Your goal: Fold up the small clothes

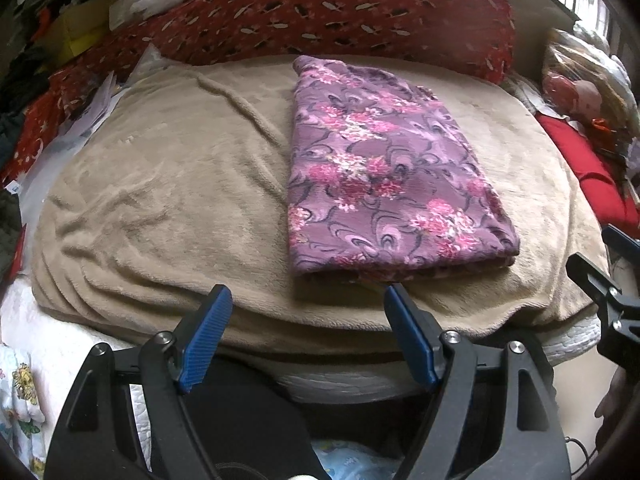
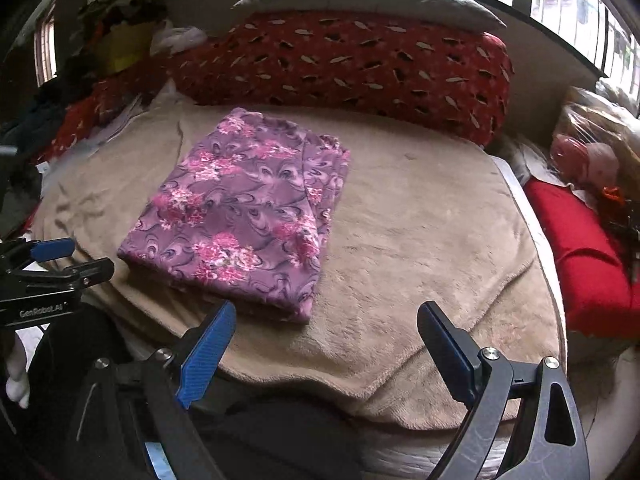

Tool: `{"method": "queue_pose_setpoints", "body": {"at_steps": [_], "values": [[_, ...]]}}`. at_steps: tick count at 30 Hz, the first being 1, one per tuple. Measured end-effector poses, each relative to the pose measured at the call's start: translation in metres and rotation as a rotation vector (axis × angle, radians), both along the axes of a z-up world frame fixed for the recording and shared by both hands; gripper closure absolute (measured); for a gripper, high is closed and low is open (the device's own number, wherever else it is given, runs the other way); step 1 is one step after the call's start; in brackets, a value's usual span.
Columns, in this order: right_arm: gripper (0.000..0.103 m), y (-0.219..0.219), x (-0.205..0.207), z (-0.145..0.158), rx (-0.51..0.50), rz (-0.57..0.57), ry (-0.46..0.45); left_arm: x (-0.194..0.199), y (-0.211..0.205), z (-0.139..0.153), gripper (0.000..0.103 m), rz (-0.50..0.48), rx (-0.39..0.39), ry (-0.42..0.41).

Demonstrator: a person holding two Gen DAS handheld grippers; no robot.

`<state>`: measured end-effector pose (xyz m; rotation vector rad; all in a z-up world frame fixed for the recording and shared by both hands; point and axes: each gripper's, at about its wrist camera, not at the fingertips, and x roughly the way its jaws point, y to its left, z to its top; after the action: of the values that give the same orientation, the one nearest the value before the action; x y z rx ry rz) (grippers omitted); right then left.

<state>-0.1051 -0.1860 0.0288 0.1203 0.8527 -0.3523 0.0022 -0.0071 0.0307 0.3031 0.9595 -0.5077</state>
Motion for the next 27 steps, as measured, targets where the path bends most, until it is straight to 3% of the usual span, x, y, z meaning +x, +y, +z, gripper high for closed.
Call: {"method": "queue_pose_setpoints", "body": {"at_steps": [9, 16, 27], "values": [[0.010, -0.005, -0.008, 0.003, 0.020, -0.026, -0.001, -0.018, -0.009, 0.005, 0.024, -0.053, 0.038, -0.038], [0.010, -0.004, -0.009, 0.003, 0.015, -0.025, -0.002, -0.026, -0.012, 0.006, 0.024, -0.099, 0.026, -0.022], [0.010, -0.005, -0.012, 0.010, -0.059, -0.031, -0.007, -0.027, -0.012, 0.010, 0.024, -0.081, 0.017, -0.024]]}}
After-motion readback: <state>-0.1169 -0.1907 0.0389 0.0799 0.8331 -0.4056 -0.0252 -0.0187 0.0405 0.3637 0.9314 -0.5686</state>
